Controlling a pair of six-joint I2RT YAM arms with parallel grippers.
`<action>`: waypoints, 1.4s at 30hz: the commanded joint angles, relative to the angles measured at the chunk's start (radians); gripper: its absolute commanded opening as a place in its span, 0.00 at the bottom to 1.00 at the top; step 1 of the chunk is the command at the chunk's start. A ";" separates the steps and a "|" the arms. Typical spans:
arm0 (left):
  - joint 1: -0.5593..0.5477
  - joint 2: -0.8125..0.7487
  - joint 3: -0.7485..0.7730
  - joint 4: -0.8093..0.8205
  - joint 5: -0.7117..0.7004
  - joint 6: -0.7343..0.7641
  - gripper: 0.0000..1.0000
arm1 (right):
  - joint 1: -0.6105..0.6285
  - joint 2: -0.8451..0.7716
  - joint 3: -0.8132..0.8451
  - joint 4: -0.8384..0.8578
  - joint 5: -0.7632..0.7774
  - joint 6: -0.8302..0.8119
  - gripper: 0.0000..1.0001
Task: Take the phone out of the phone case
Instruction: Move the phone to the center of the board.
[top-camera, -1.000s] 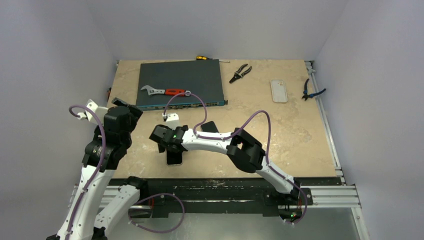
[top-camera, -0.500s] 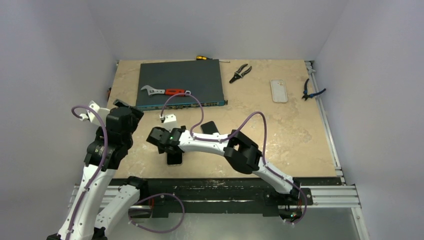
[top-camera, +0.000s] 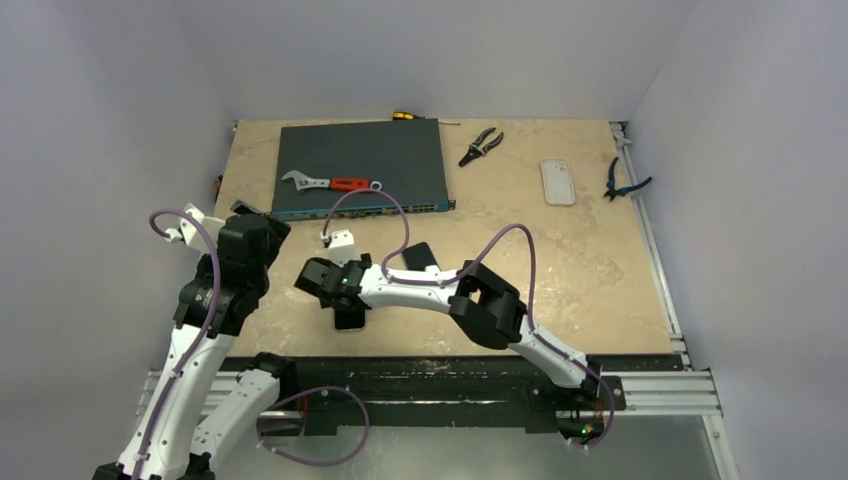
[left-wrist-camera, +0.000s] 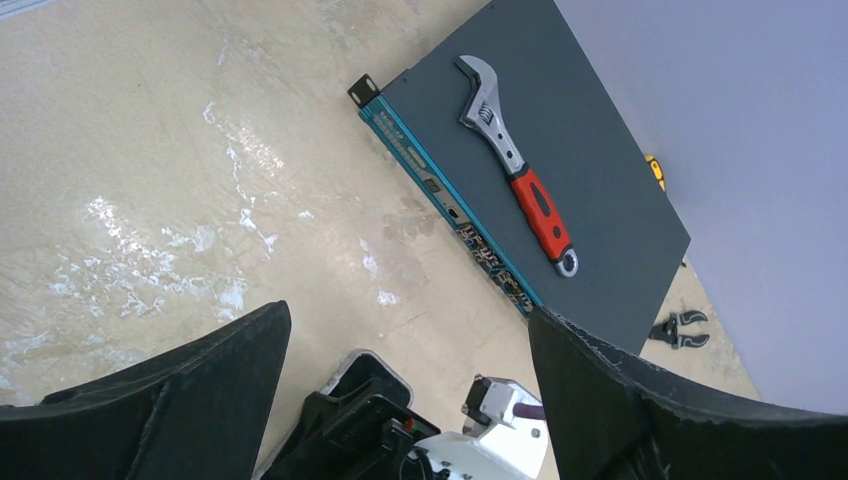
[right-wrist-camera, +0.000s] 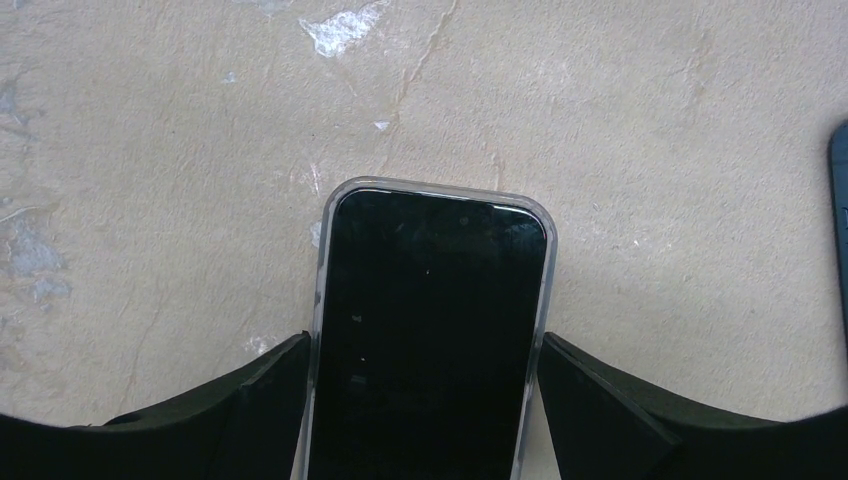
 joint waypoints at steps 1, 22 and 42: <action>-0.004 0.005 -0.010 0.029 0.006 0.003 0.89 | 0.000 0.010 -0.107 -0.071 -0.098 0.016 0.43; -0.004 0.096 -0.106 0.270 0.198 0.147 0.87 | -0.060 -0.635 -0.619 0.246 -0.020 -0.436 0.00; -0.004 0.205 -0.332 0.685 0.668 0.229 0.86 | -0.276 -0.958 -0.895 0.183 -0.079 -0.456 0.00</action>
